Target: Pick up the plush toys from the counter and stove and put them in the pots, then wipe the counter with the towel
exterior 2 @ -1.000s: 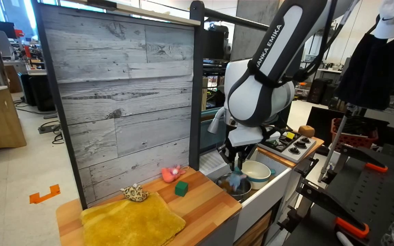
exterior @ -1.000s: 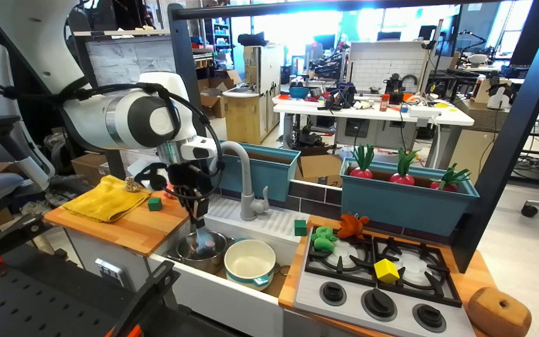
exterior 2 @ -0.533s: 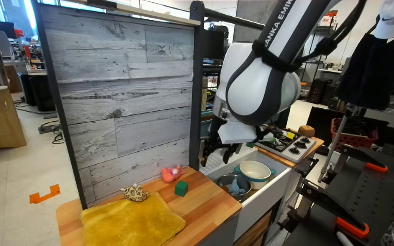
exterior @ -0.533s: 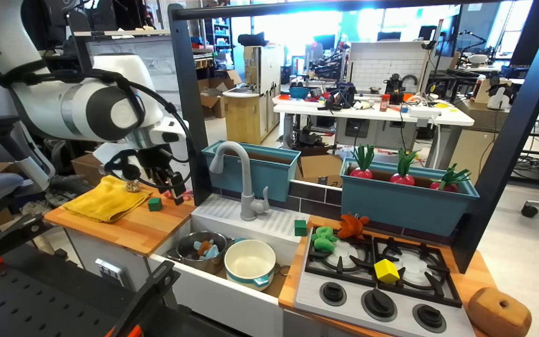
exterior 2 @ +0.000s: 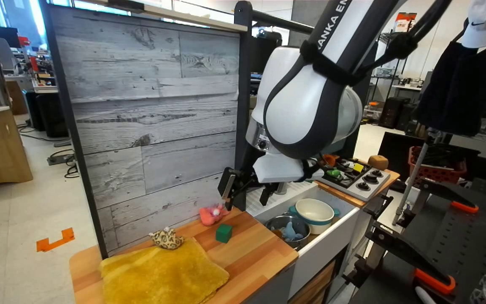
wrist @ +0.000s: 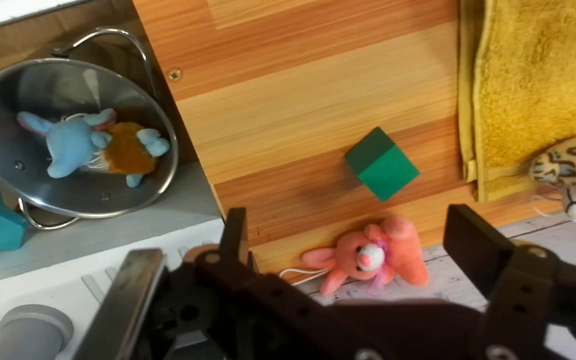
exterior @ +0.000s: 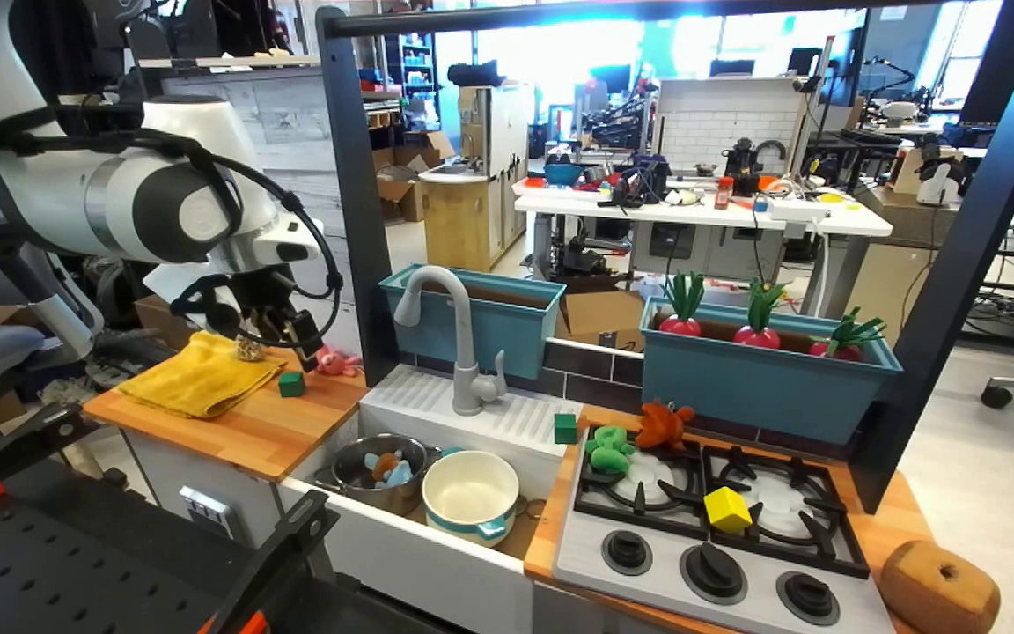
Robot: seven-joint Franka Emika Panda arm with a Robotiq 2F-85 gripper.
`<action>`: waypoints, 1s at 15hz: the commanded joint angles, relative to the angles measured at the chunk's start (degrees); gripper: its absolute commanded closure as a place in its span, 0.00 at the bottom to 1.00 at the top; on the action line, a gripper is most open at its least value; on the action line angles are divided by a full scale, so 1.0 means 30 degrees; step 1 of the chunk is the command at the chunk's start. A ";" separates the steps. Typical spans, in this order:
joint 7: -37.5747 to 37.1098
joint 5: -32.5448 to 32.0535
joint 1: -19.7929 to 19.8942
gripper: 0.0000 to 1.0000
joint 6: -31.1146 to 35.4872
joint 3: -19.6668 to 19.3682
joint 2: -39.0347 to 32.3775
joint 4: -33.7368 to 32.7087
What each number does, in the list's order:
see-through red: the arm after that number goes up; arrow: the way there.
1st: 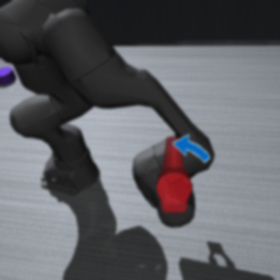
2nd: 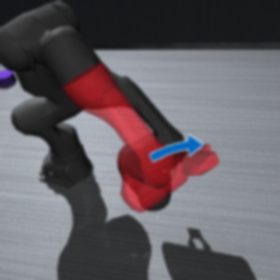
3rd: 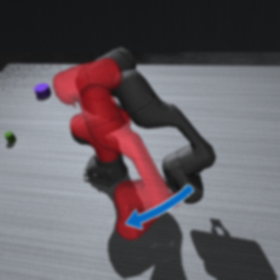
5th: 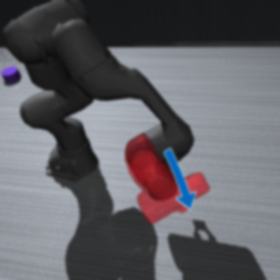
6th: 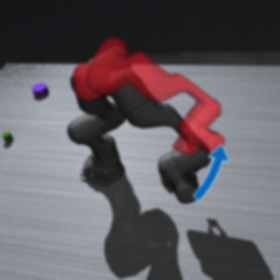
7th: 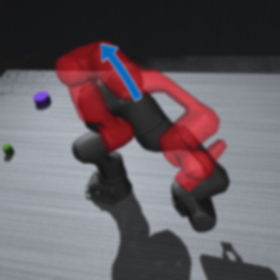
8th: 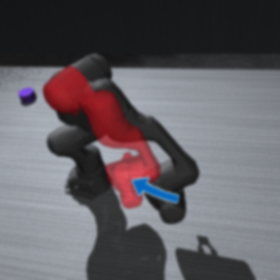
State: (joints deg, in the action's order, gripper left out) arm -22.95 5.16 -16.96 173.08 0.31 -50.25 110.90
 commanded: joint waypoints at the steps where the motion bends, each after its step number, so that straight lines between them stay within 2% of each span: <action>1: 0.0353 0.0664 -0.0134 0.00 0.0383 -0.0133 -0.0818 -0.0739; 3: 0.0426 0.1093 0.0379 0.00 0.0145 0.0496 -0.1889 -0.2062; 6: 0.0356 0.1578 0.0463 0.00 -0.0213 0.0874 -0.3325 -0.4031; 10: -0.0158 0.1815 -0.0371 0.00 -0.1561 0.0408 -0.4591 -0.6160; 13: -0.0899 0.1735 -0.1036 0.00 -0.3486 -0.0251 -0.4933 -0.6994; 15: -0.1176 0.1461 -0.1274 0.00 -0.3874 -0.0604 -0.5090 -0.7289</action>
State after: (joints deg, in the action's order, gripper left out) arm -24.90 9.30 -18.80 164.55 0.71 -64.12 92.24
